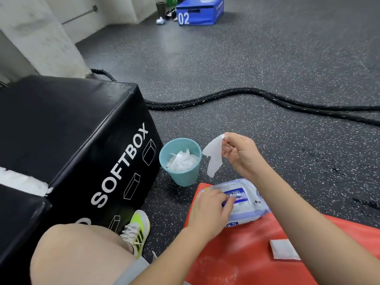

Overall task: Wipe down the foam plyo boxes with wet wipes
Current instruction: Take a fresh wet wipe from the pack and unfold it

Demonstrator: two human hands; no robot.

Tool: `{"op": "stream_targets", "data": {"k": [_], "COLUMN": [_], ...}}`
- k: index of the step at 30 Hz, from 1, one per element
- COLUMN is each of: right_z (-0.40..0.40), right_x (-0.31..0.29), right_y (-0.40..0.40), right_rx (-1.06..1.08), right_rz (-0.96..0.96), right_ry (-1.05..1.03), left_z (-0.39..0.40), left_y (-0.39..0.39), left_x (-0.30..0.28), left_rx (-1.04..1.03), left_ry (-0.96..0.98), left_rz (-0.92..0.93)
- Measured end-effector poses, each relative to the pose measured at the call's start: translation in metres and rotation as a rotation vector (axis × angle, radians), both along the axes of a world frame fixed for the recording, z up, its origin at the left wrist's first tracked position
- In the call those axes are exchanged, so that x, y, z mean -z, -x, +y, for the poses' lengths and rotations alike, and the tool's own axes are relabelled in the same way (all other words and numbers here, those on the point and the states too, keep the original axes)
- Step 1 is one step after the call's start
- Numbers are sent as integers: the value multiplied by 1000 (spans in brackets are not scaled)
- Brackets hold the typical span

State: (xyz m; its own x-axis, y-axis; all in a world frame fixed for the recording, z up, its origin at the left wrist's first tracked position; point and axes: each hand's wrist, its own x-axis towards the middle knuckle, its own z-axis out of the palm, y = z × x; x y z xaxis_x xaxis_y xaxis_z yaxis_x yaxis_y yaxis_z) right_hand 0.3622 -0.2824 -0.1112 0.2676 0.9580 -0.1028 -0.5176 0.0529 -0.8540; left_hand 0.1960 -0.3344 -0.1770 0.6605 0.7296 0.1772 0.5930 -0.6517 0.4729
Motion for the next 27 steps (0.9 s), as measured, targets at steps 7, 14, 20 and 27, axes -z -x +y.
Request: {"op": "stream_targets", "data": {"k": [7, 14, 20, 27], "right_z": [-4, -2, 1, 5], "right_x": [6, 14, 5, -38], "right_y": [3, 4, 14, 56], "right_rx": [-4, 7, -53, -125], "right_rz": [14, 44, 28, 2], "right_ry": [11, 25, -8, -90], "left_z": [5, 11, 28, 70], "left_y": [-16, -39, -20, 42], "left_x": [9, -5, -25, -97], "left_rx": [-109, -76, -178, -533], "left_ry": [214, 184, 310, 261], "left_rz": [41, 366, 154, -465]}}
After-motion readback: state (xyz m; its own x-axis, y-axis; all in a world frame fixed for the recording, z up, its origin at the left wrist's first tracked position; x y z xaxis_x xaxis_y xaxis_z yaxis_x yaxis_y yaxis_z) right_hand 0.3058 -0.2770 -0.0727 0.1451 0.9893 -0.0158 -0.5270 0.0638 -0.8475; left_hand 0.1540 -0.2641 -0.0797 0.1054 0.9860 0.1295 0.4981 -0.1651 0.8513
